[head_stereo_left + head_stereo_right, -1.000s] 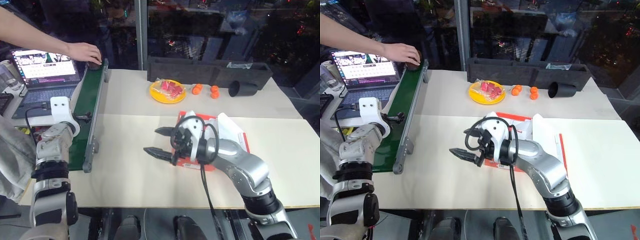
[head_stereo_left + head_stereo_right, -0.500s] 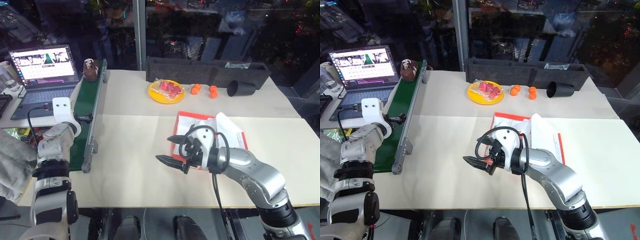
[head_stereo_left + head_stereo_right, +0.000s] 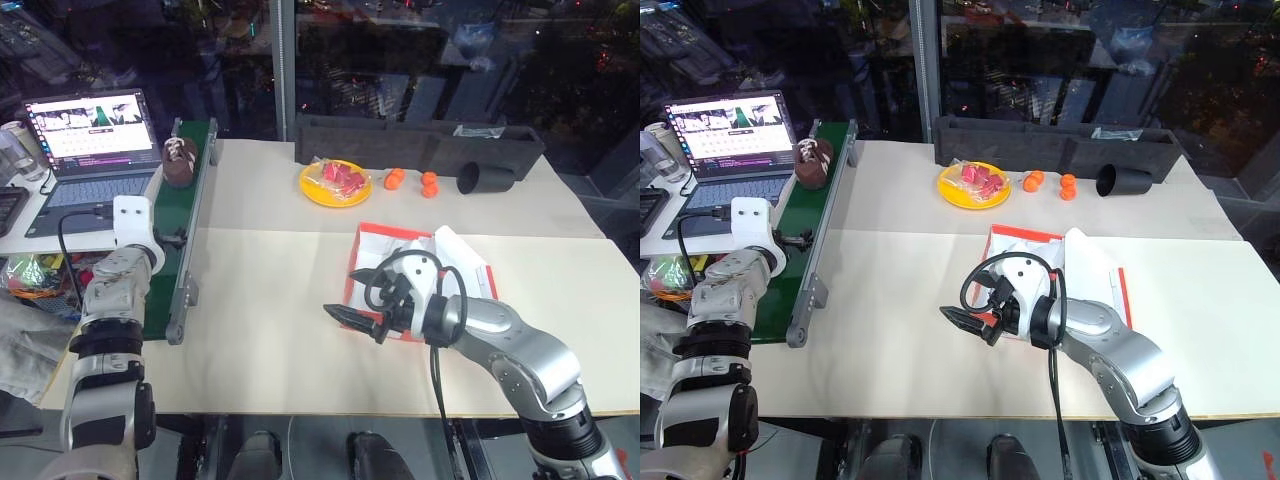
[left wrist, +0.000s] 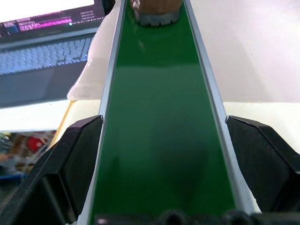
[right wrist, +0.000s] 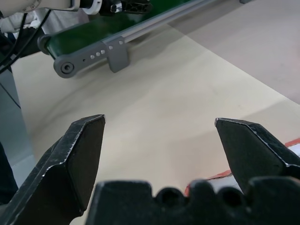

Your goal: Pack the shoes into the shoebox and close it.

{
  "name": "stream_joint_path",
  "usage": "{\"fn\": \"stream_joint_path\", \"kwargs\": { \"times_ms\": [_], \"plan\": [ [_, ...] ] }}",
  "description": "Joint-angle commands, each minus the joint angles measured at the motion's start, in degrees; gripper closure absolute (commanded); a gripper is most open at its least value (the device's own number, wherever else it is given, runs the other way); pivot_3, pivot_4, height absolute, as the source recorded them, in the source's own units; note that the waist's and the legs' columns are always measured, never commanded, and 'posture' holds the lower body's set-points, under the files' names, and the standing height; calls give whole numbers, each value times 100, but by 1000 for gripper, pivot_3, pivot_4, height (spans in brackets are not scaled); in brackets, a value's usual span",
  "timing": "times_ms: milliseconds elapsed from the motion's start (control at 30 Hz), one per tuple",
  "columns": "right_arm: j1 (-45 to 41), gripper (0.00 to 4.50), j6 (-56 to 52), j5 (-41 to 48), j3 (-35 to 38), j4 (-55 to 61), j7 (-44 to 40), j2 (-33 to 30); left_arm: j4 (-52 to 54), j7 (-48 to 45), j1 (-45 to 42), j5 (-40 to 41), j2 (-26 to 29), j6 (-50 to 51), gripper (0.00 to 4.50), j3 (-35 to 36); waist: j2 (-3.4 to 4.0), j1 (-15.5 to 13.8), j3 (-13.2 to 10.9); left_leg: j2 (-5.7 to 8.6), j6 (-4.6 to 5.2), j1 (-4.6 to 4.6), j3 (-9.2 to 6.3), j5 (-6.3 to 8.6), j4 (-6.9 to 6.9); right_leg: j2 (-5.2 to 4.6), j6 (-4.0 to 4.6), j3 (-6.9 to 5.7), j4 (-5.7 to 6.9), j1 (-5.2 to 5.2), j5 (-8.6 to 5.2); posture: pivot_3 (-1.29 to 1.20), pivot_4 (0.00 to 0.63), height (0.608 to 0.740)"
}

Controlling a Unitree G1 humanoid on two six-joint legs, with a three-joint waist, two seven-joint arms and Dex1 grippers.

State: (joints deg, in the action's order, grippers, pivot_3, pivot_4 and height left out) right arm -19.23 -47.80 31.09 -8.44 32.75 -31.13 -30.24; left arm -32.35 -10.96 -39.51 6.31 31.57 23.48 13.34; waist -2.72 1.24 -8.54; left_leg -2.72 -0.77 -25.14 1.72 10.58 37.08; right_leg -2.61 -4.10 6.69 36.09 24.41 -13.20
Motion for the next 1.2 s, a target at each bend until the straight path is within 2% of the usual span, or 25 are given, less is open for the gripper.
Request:
{"fn": "stream_joint_path", "kwargs": {
  "times_ms": [33,733,900,933,967,1067,1200],
  "plan": [
    [-42,21,63,-80,32,64,27,-2,48,48,-176,-157,98,-267,0,-60,0,-6,0,0,0,0,0,0,1,0,0,0,0,0,0,0,150,719],
    [-50,21,101,-273,106,22,116,197,-166,148,-54,-171,-80,-265,0,-50,0,-24,0,0,0,0,0,0,6,0,0,0,4,-1,0,0,150,719],
    [-154,21,112,-249,217,-6,151,228,-232,281,-88,243,-385,336,0,307,0,-32,1,0,0,0,-1,0,12,0,0,-1,7,-2,0,0,150,719],
    [-193,0,108,-221,256,-10,154,244,-184,300,-96,266,-417,357,551,322,0,-33,1,0,0,1,-1,0,14,0,0,-1,9,-4,0,0,150,719],
    [-235,0,107,-195,297,-21,158,265,-142,336,-123,321,-466,405,721,375,0,-34,1,0,0,3,-1,0,17,0,0,-1,12,-5,0,0,150,719],
    [-303,0,98,-168,365,-59,158,309,17,379,-157,436,-545,391,1648,472,0,-39,1,0,0,14,-1,0,26,1,0,-1,27,-13,0,0,150,719],
    [-361,0,120,-253,370,-150,148,308,406,346,-218,648,-714,-6,1648,656,-1,-58,1,0,0,17,-3,-1,57,3,1,-2,61,-15,-2,0,150,719]
  ]
}}
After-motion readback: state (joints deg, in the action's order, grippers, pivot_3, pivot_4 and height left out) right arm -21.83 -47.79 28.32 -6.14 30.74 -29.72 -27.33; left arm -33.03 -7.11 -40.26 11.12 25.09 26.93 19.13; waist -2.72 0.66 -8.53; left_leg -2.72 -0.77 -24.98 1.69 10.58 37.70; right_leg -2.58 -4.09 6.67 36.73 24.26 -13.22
